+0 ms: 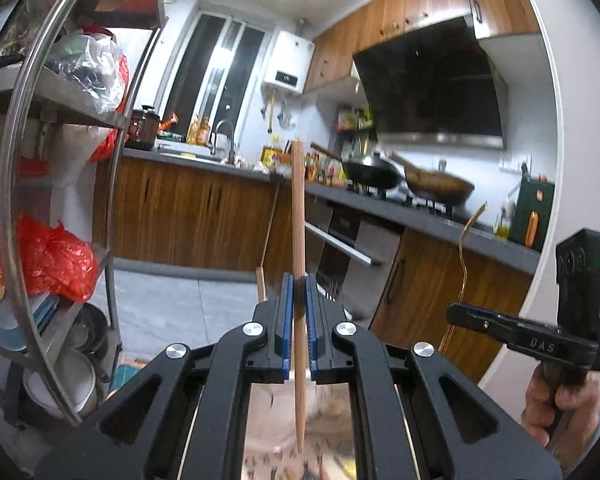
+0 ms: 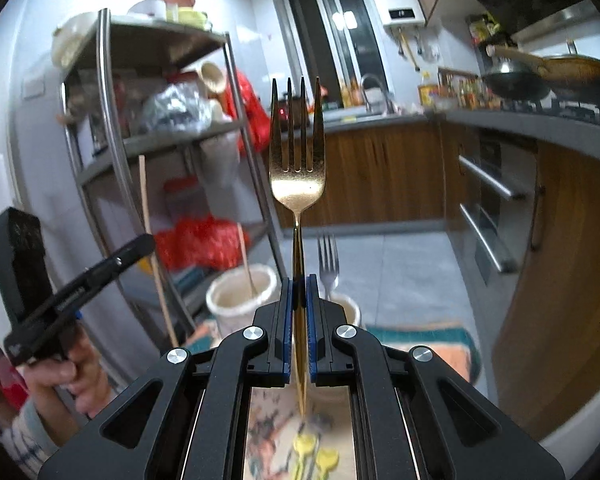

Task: Organize utensils
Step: 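Lift the gold fork with the right tool while the left tool lifts the chopstick toward the holder, then lower the gold fork into the holder with the right tool while the left tool releases the chopstick there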

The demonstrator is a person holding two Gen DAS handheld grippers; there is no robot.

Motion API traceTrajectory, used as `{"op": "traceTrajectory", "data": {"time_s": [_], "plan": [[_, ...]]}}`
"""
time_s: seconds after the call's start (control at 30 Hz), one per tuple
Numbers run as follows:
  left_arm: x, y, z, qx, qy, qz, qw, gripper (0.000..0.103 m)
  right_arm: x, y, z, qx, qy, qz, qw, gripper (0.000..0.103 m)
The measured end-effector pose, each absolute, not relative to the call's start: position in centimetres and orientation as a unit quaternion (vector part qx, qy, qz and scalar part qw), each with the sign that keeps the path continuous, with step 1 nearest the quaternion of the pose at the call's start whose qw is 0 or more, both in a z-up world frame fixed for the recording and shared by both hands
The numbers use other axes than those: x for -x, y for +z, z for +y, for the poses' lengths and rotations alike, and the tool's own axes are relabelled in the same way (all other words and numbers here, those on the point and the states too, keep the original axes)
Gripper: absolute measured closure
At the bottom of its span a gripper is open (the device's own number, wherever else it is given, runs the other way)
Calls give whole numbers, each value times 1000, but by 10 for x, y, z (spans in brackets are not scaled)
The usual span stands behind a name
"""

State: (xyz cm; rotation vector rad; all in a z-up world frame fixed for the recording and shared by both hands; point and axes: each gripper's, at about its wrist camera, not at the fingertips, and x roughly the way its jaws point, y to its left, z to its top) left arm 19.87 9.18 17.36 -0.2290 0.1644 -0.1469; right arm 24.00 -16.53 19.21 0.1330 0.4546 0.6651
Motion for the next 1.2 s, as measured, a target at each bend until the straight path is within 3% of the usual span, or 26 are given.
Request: {"op": "traceTrajectory", "data": {"time_s": [0.33,0.83,1.2], "plan": [[-241,182,91,140,-77,46,986,97,-275,208,-162,-97,320,181,925,96],[-266,186,94,122,-55,-4,991,97,-303,182,-138,-82,304,198,928,96],[-281,120,75,59,-31,53,996,97,-309,146,-106,-30,298,237,924,96]]}}
